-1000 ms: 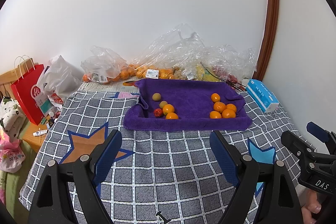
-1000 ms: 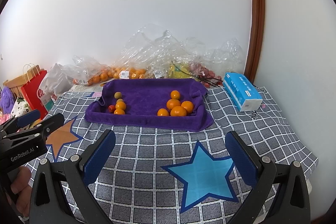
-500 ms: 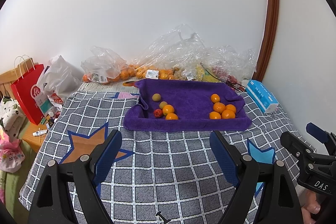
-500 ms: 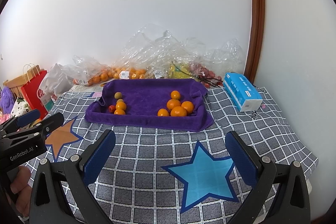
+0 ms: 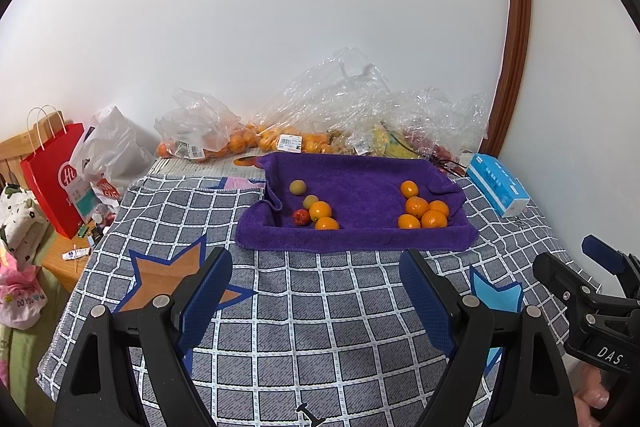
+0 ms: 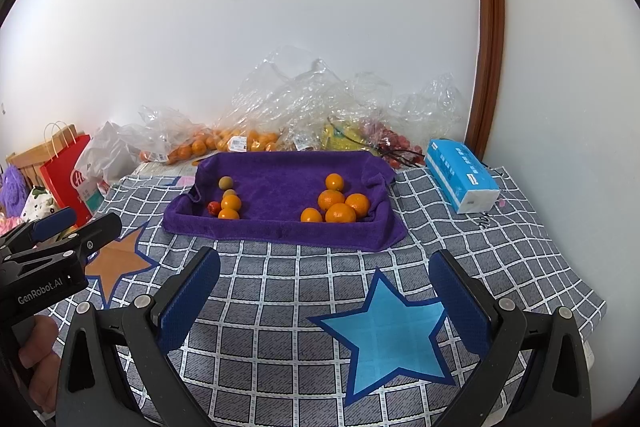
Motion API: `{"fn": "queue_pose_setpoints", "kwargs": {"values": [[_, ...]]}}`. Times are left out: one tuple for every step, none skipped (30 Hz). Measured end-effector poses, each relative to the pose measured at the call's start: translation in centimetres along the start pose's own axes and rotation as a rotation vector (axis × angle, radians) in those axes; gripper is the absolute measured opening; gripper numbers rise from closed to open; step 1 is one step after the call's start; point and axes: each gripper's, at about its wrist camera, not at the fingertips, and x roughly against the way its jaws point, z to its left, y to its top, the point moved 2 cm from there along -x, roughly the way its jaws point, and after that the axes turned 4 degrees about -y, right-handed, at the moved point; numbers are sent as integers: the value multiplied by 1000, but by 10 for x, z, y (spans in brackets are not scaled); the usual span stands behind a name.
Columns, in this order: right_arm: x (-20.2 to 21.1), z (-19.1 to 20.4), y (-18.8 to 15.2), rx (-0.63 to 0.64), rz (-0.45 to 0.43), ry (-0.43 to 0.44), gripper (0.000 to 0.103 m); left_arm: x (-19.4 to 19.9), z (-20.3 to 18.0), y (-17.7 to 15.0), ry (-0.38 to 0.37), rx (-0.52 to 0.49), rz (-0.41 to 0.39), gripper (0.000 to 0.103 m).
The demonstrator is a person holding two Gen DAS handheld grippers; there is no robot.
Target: Organize fruits
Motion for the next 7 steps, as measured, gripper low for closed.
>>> {"fn": "queue_pose_setpoints", "kwargs": {"values": [[0, 0, 0, 0, -1, 0, 103, 0, 0, 0, 1, 0, 0, 85], [0, 0, 1, 1, -1, 0, 103, 0, 0, 0, 1, 1, 1, 85], [0, 0, 1, 1, -2, -1, 103, 0, 0, 0, 4, 2, 3, 85], [0, 0, 1, 1, -2, 0, 103, 0, 1, 0, 4, 4, 5, 85], [0, 0, 1, 1, -2, 0, 103, 1, 0, 1, 1, 4, 5, 85], [0, 0, 1, 1, -1, 0, 103, 1, 0, 1, 2, 1, 3, 85], [0, 0, 1, 1, -1, 0, 103, 2, 0, 1, 8, -2, 1, 85]]}}
